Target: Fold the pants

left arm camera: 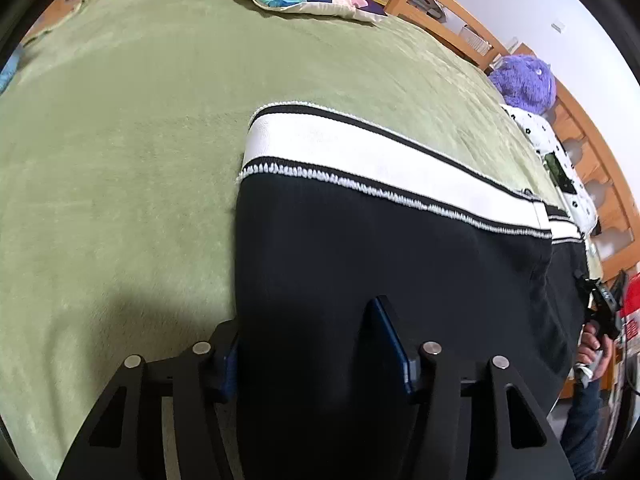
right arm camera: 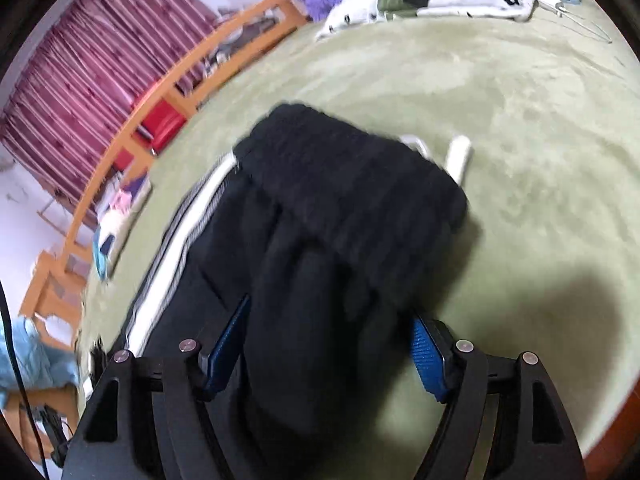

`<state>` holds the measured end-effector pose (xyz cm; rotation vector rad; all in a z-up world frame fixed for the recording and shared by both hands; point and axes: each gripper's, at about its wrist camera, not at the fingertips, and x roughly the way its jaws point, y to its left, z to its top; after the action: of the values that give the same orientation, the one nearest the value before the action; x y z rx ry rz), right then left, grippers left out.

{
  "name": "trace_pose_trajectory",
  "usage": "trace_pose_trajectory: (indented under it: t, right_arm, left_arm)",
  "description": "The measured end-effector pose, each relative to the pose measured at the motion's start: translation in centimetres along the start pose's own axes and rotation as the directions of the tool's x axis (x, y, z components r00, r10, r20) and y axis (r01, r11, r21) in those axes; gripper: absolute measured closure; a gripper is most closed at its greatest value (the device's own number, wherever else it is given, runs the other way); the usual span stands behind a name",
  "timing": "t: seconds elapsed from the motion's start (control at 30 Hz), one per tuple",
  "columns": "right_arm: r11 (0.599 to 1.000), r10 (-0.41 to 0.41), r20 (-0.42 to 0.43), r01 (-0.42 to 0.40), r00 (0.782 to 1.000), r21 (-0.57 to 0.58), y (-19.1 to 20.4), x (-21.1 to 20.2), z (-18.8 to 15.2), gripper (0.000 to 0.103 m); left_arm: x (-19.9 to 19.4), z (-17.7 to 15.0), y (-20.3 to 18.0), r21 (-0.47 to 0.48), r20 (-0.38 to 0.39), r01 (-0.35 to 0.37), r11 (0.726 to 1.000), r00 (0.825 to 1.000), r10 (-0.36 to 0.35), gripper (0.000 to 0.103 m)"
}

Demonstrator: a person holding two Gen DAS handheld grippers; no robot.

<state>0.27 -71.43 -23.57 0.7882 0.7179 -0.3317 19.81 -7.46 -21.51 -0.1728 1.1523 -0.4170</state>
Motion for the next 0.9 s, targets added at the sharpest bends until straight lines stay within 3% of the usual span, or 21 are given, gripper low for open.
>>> trace_pose_trajectory:
  t: [0.07,0.1,0.13,0.2,0.23,0.37,0.57,0.73,0.9]
  right_arm:
    - [1.000,-0.006,-0.006,0.005,1.000,-0.021,0.8,1.2,0.6,0.030]
    - [0.999,-0.023,-0.003,0.023,1.000,-0.035,1.0,1.6,0.8,0.037]
    - [0.996,-0.053,0.000,0.053,0.999,-0.066,1.6,1.8,0.9,0.051]
    - [0.997,-0.028,0.004,0.028,1.000,-0.077,2.3,1.7,1.0,0.073]
    - [0.999,0.008,0.007,-0.008,1.000,-0.054,2.6,1.2,0.9,0.076]
    - [0.992,-0.020,0.091,0.031,0.996,-0.123,6.7,-1.7,0.6,0.079]
    - [0.979,0.053,0.170,-0.018,0.984,-0.202,13.7,-7.8,-0.1,0.081]
    - [0.962,0.150,0.148,-0.110,0.978,-0.251,19.8,-10.2,-1.9,0.082]
    - [0.935,0.202,0.074,-0.169,0.977,-0.313,25.4,-8.3,-6.3,0.081]
  left_arm:
    - [0.1,0.2,-0.2,-0.001,0.000,0.015,1.000,1.000,-0.015,0.064]
    - [0.1,0.3,-0.3,0.004,0.004,0.017,1.000,1.000,-0.017,0.075]
    - [-0.1,0.3,-0.5,0.014,0.011,0.023,1.000,1.000,-0.023,0.082]
    - [-0.6,0.3,-1.1,0.035,0.020,0.017,0.999,1.000,-0.018,0.085]
    - [-1.1,0.3,-1.5,0.047,0.031,0.008,0.999,0.999,-0.009,0.086]
    - [-5.0,0.6,-1.4,0.032,0.098,0.027,0.999,0.995,-0.030,0.093]
    - [-9.6,1.0,0.9,0.033,0.133,0.083,0.996,0.987,-0.087,0.093]
    - [-14.2,1.4,5.2,0.004,0.201,0.010,1.000,0.980,-0.010,0.094]
    - [-17.5,1.1,11.7,-0.048,0.223,-0.108,0.993,0.968,0.116,0.093]
